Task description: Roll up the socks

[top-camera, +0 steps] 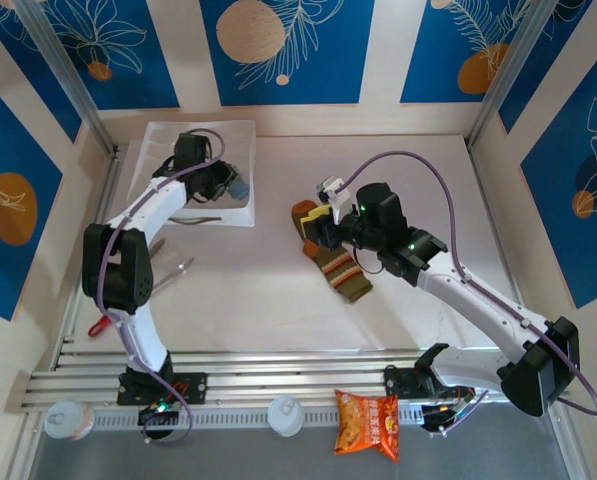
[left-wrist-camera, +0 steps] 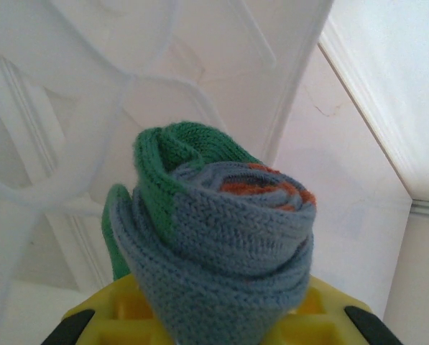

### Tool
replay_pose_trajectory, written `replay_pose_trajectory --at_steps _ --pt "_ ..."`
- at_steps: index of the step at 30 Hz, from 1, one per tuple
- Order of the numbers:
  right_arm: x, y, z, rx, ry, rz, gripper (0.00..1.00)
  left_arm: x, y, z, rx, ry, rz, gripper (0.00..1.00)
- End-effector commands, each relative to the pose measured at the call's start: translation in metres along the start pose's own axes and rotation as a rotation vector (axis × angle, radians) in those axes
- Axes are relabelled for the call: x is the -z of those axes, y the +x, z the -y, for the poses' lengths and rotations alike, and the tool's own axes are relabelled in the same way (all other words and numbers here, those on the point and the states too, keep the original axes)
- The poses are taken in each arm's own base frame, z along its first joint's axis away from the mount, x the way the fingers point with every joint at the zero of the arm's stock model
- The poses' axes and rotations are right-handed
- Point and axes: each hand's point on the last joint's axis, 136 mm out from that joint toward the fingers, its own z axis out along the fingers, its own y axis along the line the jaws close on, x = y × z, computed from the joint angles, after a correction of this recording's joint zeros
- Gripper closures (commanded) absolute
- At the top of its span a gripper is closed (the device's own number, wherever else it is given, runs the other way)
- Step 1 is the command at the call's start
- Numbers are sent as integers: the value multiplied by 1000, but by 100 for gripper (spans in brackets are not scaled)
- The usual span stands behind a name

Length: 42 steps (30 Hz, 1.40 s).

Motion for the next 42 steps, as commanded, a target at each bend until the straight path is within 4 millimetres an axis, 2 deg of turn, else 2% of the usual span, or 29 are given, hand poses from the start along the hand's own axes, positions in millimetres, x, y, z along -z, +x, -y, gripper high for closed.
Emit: replay_pose_trajectory --at_steps 1,7,12,20,28,32,37,42 --pt "4 3 3 -10 15 -10 69 -3 -4 3 -37 46 -36 100" --pt "1 6 3 -12 15 -38 70 -7 6 -2 -39 62 -79 100" --pt "-1 12 3 -16 11 -57 70 -3 10 3 -33 93 -81 100" --pt "2 8 1 12 15 -55 70 -6 20 -23 -50 13 -95 100" --pt "6 -7 2 48 34 -23 70 -8 16 -35 -160 -78 -44 100" --pt "4 -6 2 43 35 -28 70 -10 20 -31 -273 -137 -11 100" --pt "2 -3 1 32 34 -33 69 -15 27 -41 -337 -208 2 100" --pt "1 2 3 27 41 -43 69 -10 31 -37 -469 -276 63 100"
